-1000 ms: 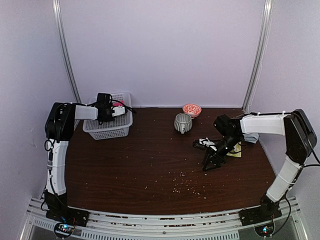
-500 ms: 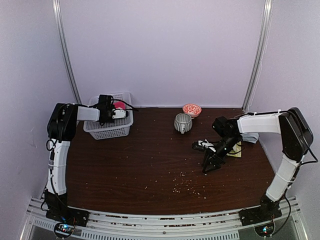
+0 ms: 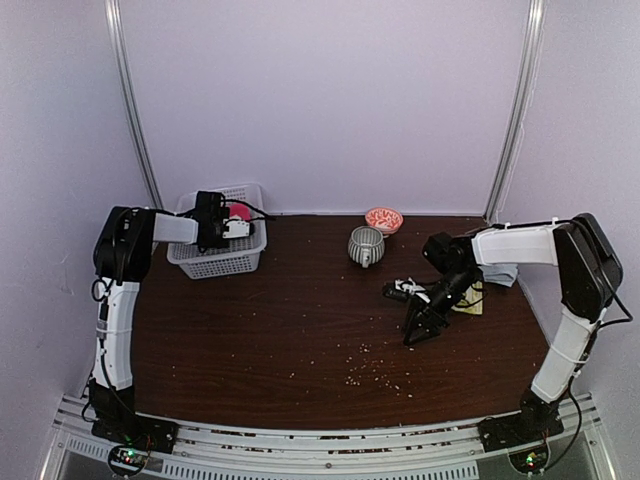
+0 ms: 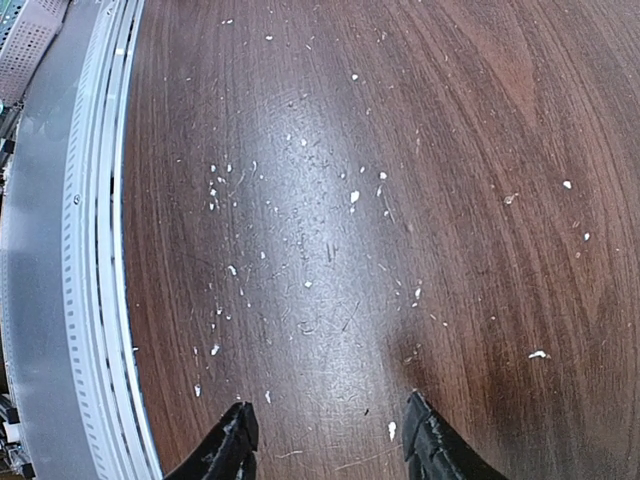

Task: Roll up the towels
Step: Place the towel in the bin.

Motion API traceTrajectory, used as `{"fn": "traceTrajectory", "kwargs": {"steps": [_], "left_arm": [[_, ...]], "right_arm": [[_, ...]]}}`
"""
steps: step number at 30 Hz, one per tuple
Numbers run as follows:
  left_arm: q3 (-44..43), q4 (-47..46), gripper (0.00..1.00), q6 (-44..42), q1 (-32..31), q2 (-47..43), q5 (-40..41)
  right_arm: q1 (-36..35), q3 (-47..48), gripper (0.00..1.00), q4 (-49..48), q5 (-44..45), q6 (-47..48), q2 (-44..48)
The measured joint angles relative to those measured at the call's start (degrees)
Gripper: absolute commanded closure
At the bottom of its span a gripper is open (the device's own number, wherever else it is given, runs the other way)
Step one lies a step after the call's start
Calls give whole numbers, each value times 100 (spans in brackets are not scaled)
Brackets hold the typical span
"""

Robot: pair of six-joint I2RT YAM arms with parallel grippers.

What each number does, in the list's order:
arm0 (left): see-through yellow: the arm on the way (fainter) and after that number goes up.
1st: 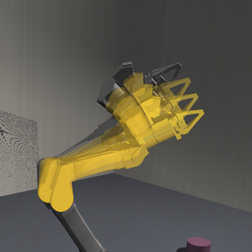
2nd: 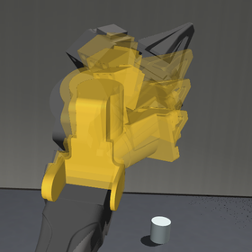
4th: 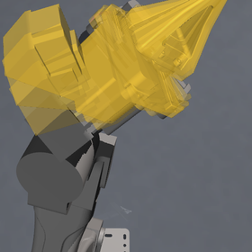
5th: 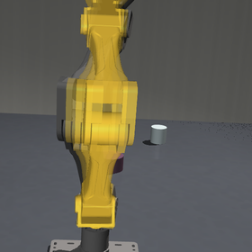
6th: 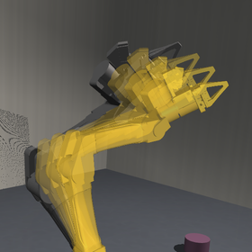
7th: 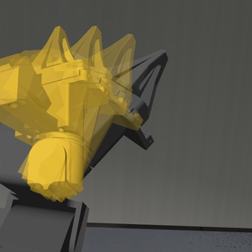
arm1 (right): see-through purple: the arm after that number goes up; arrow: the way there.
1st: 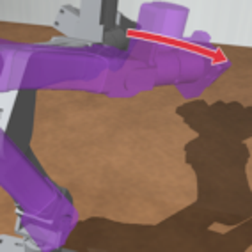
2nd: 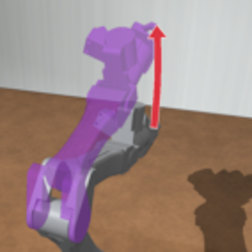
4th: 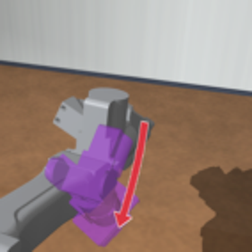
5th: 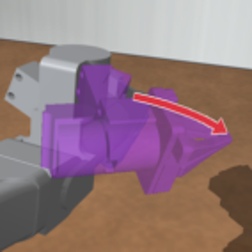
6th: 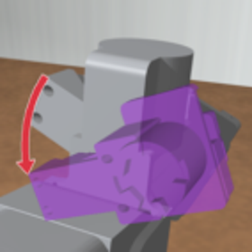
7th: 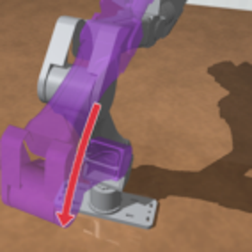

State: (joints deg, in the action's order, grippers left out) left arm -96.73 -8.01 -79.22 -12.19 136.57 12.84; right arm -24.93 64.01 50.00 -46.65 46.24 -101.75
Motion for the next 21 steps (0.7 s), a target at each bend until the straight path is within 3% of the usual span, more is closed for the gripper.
{"fn": "traceTrajectory", "kwargs": {"steps": [6,21], "left_arm": [[9,560,14,142,9,-212,-243],[7,1377,9,507,9,-483,-649]], "right_arm": [[0,57,49,70,-55,20,-22],[0,151,48,328,-186,188,-136]]}}
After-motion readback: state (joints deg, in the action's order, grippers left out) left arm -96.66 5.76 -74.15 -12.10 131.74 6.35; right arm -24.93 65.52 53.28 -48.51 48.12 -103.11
